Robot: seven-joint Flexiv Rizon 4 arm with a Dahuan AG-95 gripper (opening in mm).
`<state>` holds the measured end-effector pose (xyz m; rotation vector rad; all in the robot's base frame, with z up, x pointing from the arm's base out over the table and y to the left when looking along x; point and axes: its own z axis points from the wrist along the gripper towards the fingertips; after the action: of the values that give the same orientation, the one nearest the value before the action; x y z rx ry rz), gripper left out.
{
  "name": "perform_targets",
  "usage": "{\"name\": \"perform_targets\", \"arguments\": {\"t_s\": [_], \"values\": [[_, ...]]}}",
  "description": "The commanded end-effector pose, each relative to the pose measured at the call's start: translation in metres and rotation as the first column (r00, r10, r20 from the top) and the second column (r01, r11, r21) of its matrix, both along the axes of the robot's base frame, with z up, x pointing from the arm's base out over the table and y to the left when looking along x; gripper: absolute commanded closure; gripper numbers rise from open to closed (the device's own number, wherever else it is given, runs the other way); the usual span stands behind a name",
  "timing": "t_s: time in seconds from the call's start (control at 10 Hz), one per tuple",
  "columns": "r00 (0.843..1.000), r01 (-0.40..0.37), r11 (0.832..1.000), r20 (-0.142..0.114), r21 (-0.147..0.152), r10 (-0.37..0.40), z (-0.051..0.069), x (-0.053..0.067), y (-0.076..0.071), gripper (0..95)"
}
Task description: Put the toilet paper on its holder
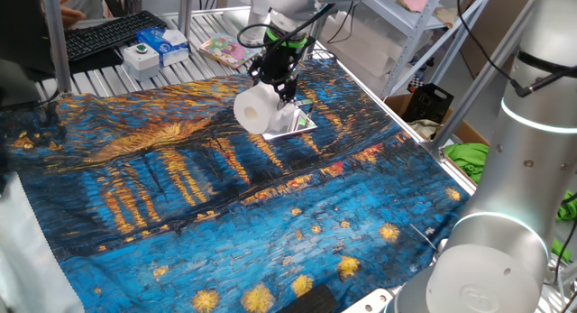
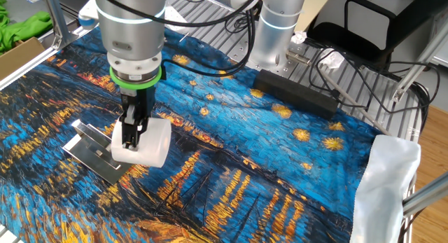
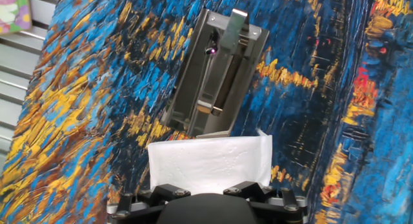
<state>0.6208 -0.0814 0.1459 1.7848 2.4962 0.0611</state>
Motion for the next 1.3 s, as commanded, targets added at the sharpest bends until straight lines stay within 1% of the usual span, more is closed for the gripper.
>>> {"name": "perform_targets", "arguments": {"t_s": [0.1,0.4,0.5,0.6,0.7,0.8,1.0,1.1,1.2,1.3], "values": [[1.000,-0.002,1.000,0.003,-0.001,0.002,-0.0018,0.0036,-0.0005,95.0],[1.000,-0.003,1.000,-0.003,0.015,0.003,-0.0009,0.0047,-0.0009,95.0],[1.000,0.007,1.000,-0.004,0.022,-0.007,-0.0009,0.0047,-0.0009,95.0],[1.000,0.004,1.000,-0.003,0.003,-0.004,-0.0009,0.0047,-0.0009,95.0],[1.000,0.003,1.000,-0.003,0.001,-0.003,-0.0009,0.0047,-0.0009,95.0],[1.000,0.006,1.000,-0.005,0.014,-0.006,-0.0009,0.0047,-0.0009,95.0],[1.000,0.012,1.000,-0.025,0.008,-0.012,-0.0009,0.0047,-0.0009,95.0],[0.999,0.017,1.000,-0.036,0.014,-0.017,-0.0009,0.0047,-0.0009,95.0],[0.999,0.010,1.000,-0.045,0.014,-0.009,-0.0009,0.0047,-0.0009,95.0],[0.999,0.010,1.000,-0.045,0.016,-0.009,-0.0009,0.0047,-0.0009,95.0]]}}
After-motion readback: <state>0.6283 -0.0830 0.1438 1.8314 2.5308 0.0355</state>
